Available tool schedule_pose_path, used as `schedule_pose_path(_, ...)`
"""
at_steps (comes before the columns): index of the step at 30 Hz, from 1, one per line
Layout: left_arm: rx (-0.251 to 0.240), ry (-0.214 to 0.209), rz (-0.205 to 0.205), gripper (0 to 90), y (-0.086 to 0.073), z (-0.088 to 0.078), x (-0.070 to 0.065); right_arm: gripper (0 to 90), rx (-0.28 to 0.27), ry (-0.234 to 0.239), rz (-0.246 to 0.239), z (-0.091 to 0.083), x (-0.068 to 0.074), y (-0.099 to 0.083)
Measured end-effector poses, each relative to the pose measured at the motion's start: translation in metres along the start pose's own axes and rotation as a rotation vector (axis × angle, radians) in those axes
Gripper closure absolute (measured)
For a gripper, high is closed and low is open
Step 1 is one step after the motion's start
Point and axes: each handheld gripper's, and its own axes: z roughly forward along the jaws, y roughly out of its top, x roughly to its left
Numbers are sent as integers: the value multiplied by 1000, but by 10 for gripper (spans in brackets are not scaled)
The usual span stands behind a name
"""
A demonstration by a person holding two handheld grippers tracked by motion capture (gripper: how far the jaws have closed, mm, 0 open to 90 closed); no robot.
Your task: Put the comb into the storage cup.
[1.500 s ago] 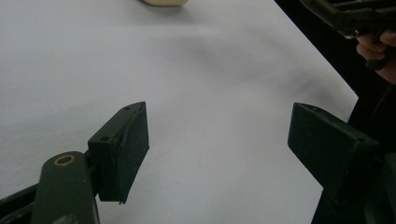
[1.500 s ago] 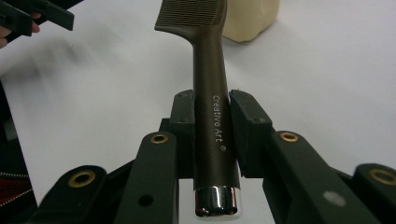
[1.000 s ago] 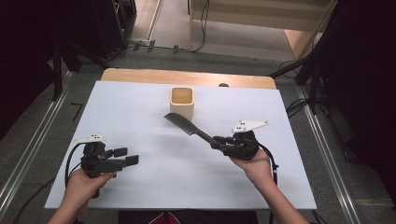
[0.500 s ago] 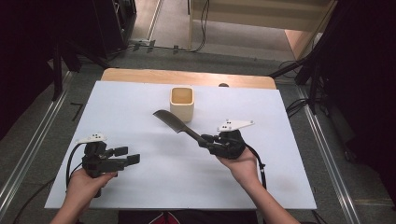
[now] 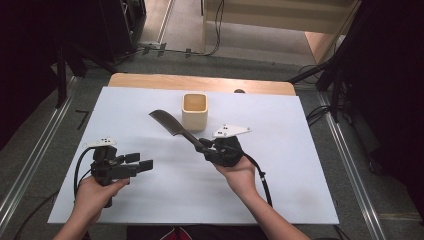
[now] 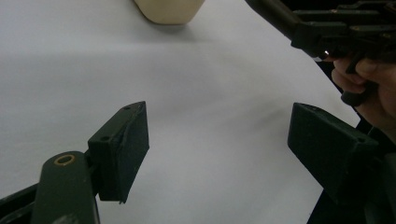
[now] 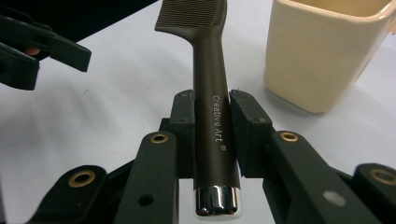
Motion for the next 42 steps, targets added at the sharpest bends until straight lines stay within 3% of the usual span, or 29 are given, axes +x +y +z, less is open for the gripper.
schedule_pose_path(8,-19,15,-18,215,14,4,2,702,-35,-44,13,16,7,3)
schedule_pose_path(12,-22,42,0,226,19,6,0,702,-48,-52,14,21,10,3)
schedule_pose_path(15,-31,43,-9,226,23,8,0,702,-58,-68,5,26,13,2)
schedule_pose_path(20,-45,36,-28,226,29,13,1,702,-80,-70,41,32,16,1)
schedule_pose_path(24,-54,31,-35,226,35,18,1,702,-132,-116,35,38,26,-1)
schedule_pose_path(30,-62,38,-41,227,40,22,-1,702,-199,-134,63,46,35,-7)
schedule_pose_path(39,-99,56,-42,227,50,28,-2,702,-250,-126,97,58,41,-8)
schedule_pose_path(42,-118,63,-42,227,54,32,-2,702,-274,-142,103,62,44,-9)
